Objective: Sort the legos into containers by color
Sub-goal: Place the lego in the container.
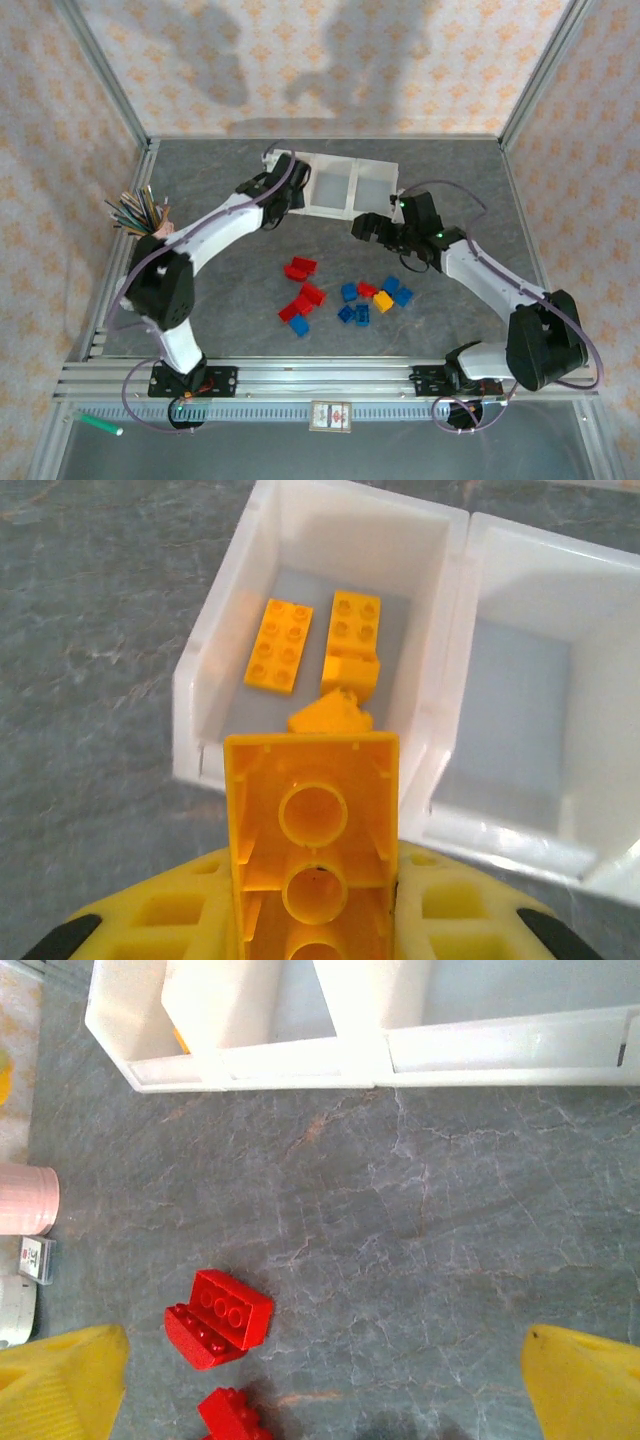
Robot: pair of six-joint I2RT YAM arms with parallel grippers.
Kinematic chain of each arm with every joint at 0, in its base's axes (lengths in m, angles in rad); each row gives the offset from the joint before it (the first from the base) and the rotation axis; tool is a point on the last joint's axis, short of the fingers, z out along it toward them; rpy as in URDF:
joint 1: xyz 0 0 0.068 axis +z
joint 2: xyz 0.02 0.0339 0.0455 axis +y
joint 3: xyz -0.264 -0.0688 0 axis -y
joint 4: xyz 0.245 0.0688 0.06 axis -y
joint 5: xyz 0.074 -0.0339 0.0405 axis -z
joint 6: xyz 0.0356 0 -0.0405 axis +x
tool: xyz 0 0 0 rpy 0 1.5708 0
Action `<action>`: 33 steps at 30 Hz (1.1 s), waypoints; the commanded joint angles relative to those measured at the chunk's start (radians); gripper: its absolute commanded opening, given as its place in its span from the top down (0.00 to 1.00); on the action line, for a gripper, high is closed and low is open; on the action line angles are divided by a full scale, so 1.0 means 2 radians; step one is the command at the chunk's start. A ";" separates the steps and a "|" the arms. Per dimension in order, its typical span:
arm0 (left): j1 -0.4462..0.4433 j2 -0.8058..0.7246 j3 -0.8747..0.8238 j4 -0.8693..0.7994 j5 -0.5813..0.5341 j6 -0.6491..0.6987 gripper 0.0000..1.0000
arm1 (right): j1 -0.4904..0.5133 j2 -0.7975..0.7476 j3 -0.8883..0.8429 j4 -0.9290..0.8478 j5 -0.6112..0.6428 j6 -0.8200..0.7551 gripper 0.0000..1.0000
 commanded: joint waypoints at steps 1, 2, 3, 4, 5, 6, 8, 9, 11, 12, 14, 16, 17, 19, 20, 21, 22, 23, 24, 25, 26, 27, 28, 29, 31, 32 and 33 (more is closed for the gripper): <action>0.023 0.065 0.068 0.006 0.012 0.031 0.74 | -0.003 0.015 0.020 0.020 0.009 0.002 0.00; 0.028 0.086 0.089 0.005 0.011 0.032 0.74 | -0.003 0.018 0.021 0.022 0.008 0.002 0.00; 0.032 0.103 0.107 0.008 0.010 0.036 0.74 | -0.003 0.021 0.022 0.024 0.008 0.002 0.00; 0.035 0.117 0.121 0.009 0.010 0.038 0.74 | -0.003 0.024 0.022 0.024 0.008 0.001 0.00; 0.039 0.134 0.141 0.008 0.011 0.041 0.73 | -0.003 0.027 0.024 0.024 0.010 -0.001 0.00; 0.042 0.151 0.159 0.005 0.013 0.043 0.73 | -0.002 0.030 0.026 0.024 0.010 -0.004 0.00; 0.049 0.181 0.191 -0.005 0.014 0.044 0.72 | -0.002 0.036 0.029 0.022 0.012 -0.009 0.00; 0.053 0.193 0.205 -0.011 0.014 0.044 0.71 | -0.002 0.038 0.032 0.021 0.012 -0.012 0.00; 0.059 0.214 0.229 -0.020 0.018 0.045 0.66 | -0.003 0.042 0.035 0.023 0.007 -0.017 0.00; 0.061 0.219 0.236 -0.022 0.022 0.045 0.65 | -0.002 0.044 0.036 0.023 0.005 -0.018 0.00; 0.062 0.223 0.246 -0.023 0.027 0.049 0.61 | -0.003 0.046 0.039 0.023 0.003 -0.021 0.00; 0.062 0.221 0.247 -0.020 0.028 0.052 0.50 | -0.003 0.047 0.039 0.024 0.005 -0.021 0.00; 0.062 0.220 0.249 -0.022 0.029 0.054 0.45 | -0.003 0.047 0.040 0.025 0.004 -0.021 0.00; 0.062 0.220 0.257 -0.033 0.032 0.054 0.43 | -0.003 0.049 0.041 0.023 0.007 -0.022 0.00; 0.062 0.218 0.259 -0.037 0.034 0.054 0.43 | -0.003 0.051 0.043 0.020 0.009 -0.023 0.00; 0.062 0.214 0.259 -0.041 0.035 0.054 0.43 | -0.003 0.051 0.044 0.017 0.012 -0.023 0.00; 0.062 0.209 0.258 -0.045 0.037 0.052 0.43 | -0.002 0.050 0.044 0.015 0.015 -0.024 0.00; 0.062 0.202 0.255 -0.046 0.039 0.052 0.42 | -0.002 0.050 0.045 0.013 0.016 -0.026 0.00; 0.062 0.196 0.252 -0.048 0.039 0.052 0.42 | -0.002 0.048 0.045 0.011 0.019 -0.026 0.00; 0.062 0.188 0.249 -0.054 0.041 0.049 0.41 | -0.003 0.046 0.046 0.008 0.023 -0.027 0.00; 0.061 0.177 0.241 -0.056 0.048 0.047 0.41 | -0.004 0.045 0.047 0.003 0.028 -0.027 0.00; 0.060 0.165 0.230 -0.055 0.055 0.045 0.40 | -0.004 0.043 0.048 -0.001 0.032 -0.028 0.00; 0.057 0.150 0.216 -0.051 0.064 0.041 0.40 | -0.006 0.041 0.048 -0.006 0.035 -0.027 0.00; 0.053 0.133 0.198 -0.045 0.074 0.038 0.40 | -0.009 0.038 0.048 -0.011 0.038 -0.025 0.00; 0.041 0.098 0.163 -0.034 0.083 0.035 0.40 | -0.014 0.033 0.046 -0.022 0.039 -0.022 0.00; 0.032 0.081 0.144 -0.031 0.084 0.034 0.39 | -0.016 0.029 0.044 -0.029 0.043 -0.022 0.00; 0.024 0.065 0.128 -0.030 0.085 0.033 0.39 | -0.018 0.026 0.042 -0.035 0.047 -0.022 0.00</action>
